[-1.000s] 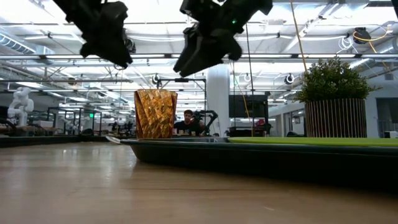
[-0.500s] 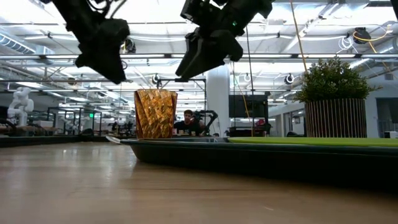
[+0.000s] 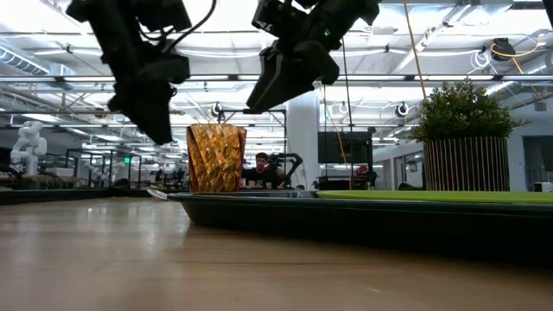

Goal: Pick and place plate/cup/fork/spoon on tray
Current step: Put the brown cup on the black tray to the top right of the green plate

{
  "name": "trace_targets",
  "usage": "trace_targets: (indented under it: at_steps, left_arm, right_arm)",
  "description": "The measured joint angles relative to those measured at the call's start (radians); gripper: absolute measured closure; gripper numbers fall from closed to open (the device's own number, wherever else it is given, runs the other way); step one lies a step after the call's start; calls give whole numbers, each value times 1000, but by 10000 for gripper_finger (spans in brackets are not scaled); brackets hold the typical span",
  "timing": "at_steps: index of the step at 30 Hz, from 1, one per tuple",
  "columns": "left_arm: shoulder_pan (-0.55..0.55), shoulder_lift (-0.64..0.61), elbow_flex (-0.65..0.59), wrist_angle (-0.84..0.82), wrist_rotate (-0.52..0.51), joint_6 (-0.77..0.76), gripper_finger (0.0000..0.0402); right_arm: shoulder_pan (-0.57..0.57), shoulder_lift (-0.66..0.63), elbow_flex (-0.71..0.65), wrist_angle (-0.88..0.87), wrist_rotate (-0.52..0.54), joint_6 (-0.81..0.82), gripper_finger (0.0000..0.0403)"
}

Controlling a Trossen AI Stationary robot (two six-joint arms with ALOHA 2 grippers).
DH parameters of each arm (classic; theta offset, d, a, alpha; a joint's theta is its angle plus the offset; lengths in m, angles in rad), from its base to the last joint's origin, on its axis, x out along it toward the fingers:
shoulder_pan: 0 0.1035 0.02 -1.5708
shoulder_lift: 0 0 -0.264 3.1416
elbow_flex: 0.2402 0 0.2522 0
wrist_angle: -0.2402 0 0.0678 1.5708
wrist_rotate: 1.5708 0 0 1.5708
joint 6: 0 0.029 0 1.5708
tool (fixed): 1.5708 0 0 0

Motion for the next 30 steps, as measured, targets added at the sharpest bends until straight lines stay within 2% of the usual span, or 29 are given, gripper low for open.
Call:
trace_targets:
  at_steps: [7, 30]
  left_arm:
    - [0, 34, 2, 13, 23, 7, 277]
    - [0, 29, 1, 123, 24, 40, 277]
  right_arm:
    - [0, 0, 0, -5, 0, 0, 193]
    - [0, 0, 0, -3, 1, 7, 193]
